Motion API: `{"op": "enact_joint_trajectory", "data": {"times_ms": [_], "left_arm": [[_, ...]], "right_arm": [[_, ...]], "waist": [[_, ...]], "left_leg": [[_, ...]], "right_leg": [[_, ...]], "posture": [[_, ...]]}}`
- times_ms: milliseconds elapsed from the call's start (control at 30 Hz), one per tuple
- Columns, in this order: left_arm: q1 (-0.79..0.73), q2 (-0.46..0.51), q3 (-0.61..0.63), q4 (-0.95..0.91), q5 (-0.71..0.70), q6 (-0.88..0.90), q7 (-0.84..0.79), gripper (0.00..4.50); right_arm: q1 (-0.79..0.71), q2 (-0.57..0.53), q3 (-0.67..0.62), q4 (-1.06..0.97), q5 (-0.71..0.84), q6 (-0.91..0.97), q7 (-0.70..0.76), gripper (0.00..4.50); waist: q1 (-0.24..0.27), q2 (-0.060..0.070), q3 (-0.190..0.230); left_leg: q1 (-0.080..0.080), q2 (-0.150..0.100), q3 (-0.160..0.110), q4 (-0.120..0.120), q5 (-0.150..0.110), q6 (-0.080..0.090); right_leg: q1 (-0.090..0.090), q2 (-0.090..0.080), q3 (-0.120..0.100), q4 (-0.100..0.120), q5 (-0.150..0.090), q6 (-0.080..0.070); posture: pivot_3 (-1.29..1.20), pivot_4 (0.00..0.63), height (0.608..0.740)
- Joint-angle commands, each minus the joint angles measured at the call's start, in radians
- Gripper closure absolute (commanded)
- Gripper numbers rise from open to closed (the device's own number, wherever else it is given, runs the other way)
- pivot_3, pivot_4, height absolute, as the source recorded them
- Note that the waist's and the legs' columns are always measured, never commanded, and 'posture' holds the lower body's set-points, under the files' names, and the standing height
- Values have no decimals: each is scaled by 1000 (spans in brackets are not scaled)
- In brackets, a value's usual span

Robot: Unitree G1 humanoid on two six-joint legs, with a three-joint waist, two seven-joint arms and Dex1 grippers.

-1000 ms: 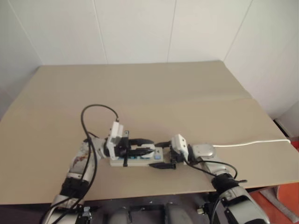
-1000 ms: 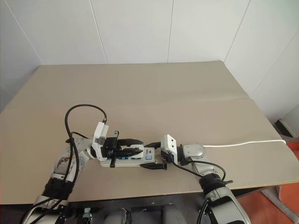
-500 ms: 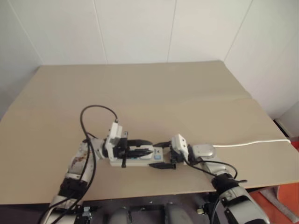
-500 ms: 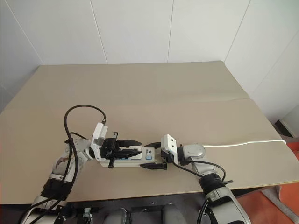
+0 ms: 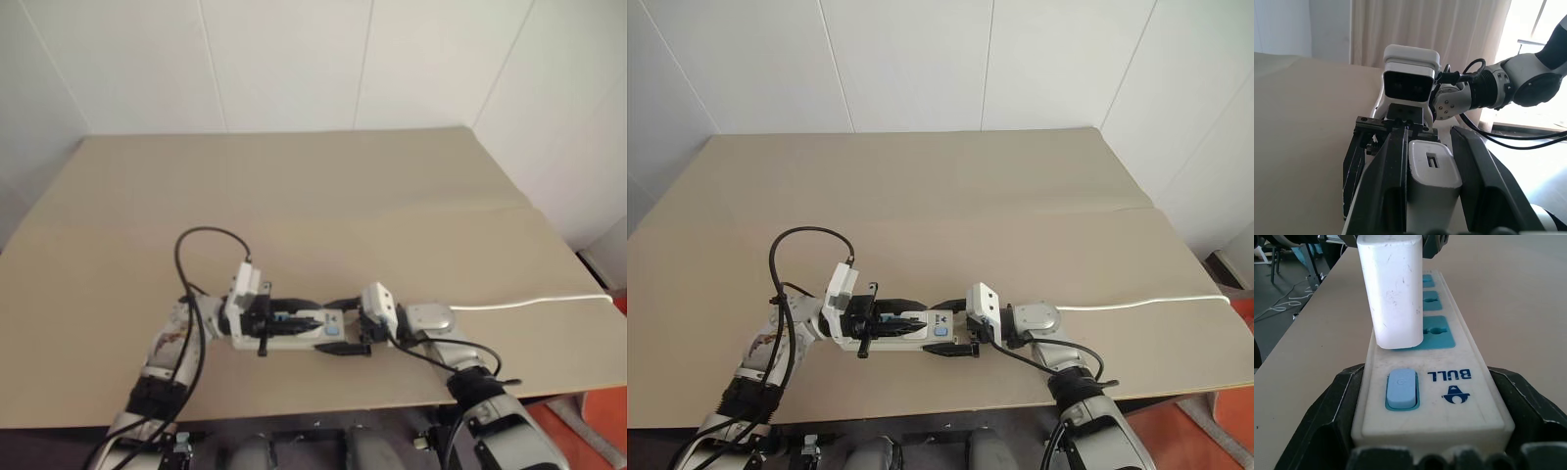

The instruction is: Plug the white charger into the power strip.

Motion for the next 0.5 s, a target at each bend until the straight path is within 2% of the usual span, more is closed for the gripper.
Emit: {"op": "enact_joint_trajectory", "data": {"times_ms": [33, 167, 367, 500], "left_arm": [[17, 46, -16, 69, 65, -62, -37, 3435], [18, 83, -37, 128, 103, -110, -53, 3435], [8, 87, -66, 176, 126, -145, -30, 3435], [3, 89, -77, 185, 128, -147, -18, 3435]], "right_arm": [[20, -25, 12, 40, -61, 27, -21, 1080], [18, -26, 14, 42, -61, 27, -23, 1080], [13, -25, 15, 45, -58, 23, -31, 1080], [14, -24, 15, 43, -58, 21, -36, 1080]], "waist": [[0, 0, 0], [-2, 2, -1], [-3, 8, -5], [-2, 9, -5]], "left_leg": [[0, 0, 0, 0, 0, 0], [1, 0, 0, 0, 0, 0], [4, 0, 1, -3, 0, 0], [16, 0, 1, -8, 0, 0]], "right_leg": [[0, 0, 0, 0, 0, 0], [0, 0, 0, 0, 0, 0], [3, 0, 0, -1, 0, 0], [16, 0, 0, -9, -3, 6]], "posture": [[0, 150, 740], [0, 150, 740], [0, 150, 740], [0, 150, 740]]}}
